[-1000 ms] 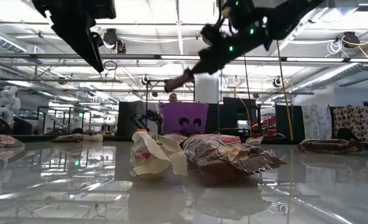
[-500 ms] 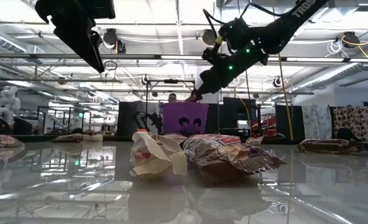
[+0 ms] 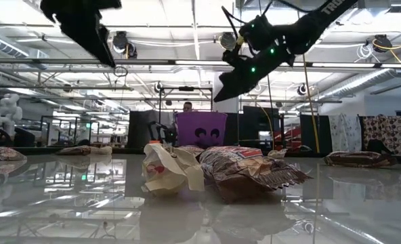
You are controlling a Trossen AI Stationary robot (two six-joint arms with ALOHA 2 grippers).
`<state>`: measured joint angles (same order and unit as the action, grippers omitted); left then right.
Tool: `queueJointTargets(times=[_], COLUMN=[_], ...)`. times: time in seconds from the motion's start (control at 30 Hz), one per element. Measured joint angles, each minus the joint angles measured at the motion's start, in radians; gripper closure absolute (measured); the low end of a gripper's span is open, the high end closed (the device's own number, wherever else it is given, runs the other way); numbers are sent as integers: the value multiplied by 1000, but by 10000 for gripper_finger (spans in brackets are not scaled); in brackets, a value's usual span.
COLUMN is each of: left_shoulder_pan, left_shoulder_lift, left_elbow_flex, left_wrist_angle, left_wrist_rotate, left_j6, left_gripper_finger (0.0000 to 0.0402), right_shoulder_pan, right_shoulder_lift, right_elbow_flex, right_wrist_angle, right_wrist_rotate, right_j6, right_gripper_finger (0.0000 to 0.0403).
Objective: Sort candy by brand, put in halloween buckets
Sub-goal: Put the brown chocolate into the purple bucket
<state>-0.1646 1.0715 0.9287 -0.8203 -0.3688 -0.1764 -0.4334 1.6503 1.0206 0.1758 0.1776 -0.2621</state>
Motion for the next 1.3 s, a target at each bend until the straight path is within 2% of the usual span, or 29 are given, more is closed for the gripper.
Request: queueJointTargets(times=[0.13, 0.23, 0.4, 0.47, 0.53, 0.67, 0.77, 0.93, 1.03, 1.3], left_shoulder_pan=[-54, -95, -132, -132, -132, -132, -132, -132, -132, -131], left_shoulder_lift=[-89, -141, -216, -241, -266, -304, -316, -319, -319, -319], left_elbow_flex=[0, -9, -85, -120, -159, -241, -285, -297, -297, -297], left_wrist_angle=[10, 55, 189, 217, 248, 360, 445, 464, 479, 480], left_wrist_rotate=[-131, -189, -258, -273, -285, -292, -291, -290, -289, -277], left_j6=[-15, -19, 61, 75, 79, 104, 132, 134, 138, 137], left_gripper_finger=[199, 199, 199, 199, 199, 199, 199, 199, 199, 199], right_shoulder_pan=[33, 72, 162, 198, 239, 308, 342, 349, 336, 303], right_shoulder_lift=[-44, -66, -78, -78, -70, -36, -1, 77, 121, 226], right_elbow_flex=[68, 128, 183, 185, 179, 140, 114, 101, 101, 101], right_wrist_angle=[-164, -312, -553, -623, -667, -631, -530, -445, -431, -378], right_wrist_rotate=[-8, -112, -319, -365, -367, -363, -355, -303, -303, -301], right_j6=[24, 50, 61, 60, 60, 42, 7, 8, 20, 37], right_gripper_finger=[273, 266, 266, 266, 266, 266, 266, 258, 236, 146])
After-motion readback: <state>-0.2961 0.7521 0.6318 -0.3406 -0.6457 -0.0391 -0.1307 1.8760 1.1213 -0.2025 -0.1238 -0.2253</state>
